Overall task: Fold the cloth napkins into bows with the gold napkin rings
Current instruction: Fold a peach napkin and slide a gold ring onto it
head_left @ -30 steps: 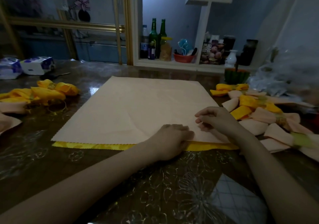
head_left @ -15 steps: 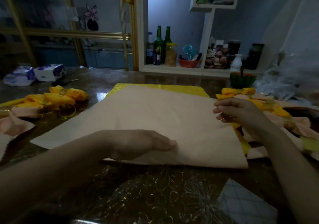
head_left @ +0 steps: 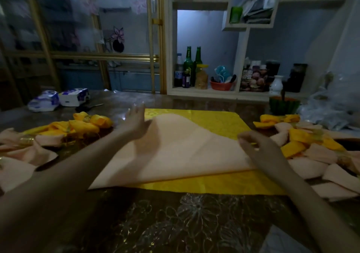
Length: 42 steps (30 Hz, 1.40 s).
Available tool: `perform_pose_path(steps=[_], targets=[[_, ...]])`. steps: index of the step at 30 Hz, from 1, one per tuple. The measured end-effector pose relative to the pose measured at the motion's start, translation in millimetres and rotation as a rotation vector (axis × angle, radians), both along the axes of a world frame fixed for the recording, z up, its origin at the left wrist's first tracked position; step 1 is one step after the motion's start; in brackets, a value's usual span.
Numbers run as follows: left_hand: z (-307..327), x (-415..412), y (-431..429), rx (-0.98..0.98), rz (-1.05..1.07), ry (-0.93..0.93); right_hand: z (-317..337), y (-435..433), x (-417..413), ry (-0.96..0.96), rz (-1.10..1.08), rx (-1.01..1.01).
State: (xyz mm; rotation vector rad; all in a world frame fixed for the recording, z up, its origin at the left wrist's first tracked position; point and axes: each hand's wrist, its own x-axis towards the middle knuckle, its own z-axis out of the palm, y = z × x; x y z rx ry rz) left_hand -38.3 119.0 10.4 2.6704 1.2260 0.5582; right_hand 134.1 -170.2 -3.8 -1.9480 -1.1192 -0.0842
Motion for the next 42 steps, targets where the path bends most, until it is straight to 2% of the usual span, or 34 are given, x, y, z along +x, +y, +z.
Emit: perform_pose_path(steps=[3,6,14,17,19,22,27,32,33,35,38,42], targets=[[-20,3,-24,0.025,-0.006,0.205,-25,14,-10,-0.139,0.134,-0.375],[-47,2,-42,-0.12,-0.079,0.346,-36,22,-16,-0.152,0.199,-0.596],[-44,-10,-60,-0.145,-0.152,0.289,-38,34,-19,-0.191,0.199,-0.773],[-30,-11,-69,-0.173,-0.299,0.126,-32,45,-15,-0.18,0.195,-0.846],[-26,-13,-75,-0.183,-0.395,0.126,-28,54,-10,-0.177,0.173,-0.88],[-32,-17,-70,-0.174,-0.423,0.265,-29,67,-1,-0.171,0.18,-0.872],[-26,-31,-59,-0.242,-0.419,0.365,-38,73,1,-0.278,0.149,-0.808],[-15,-35,-57,-0.328,-0.437,0.455,-29,67,12,-0.179,0.293,-0.896],[-15,-40,-59,-0.356,-0.425,0.454,-27,69,11,-0.151,0.35,-0.886],[-16,-42,-63,-0.379,-0.411,0.429,-25,67,8,-0.04,0.408,-0.74],[-19,-54,-78,-0.297,-0.342,0.385,-29,63,2,-0.039,0.373,-0.517],[-31,-91,-79,-0.055,-0.172,0.379,-36,58,0,-0.187,0.27,-0.508]])
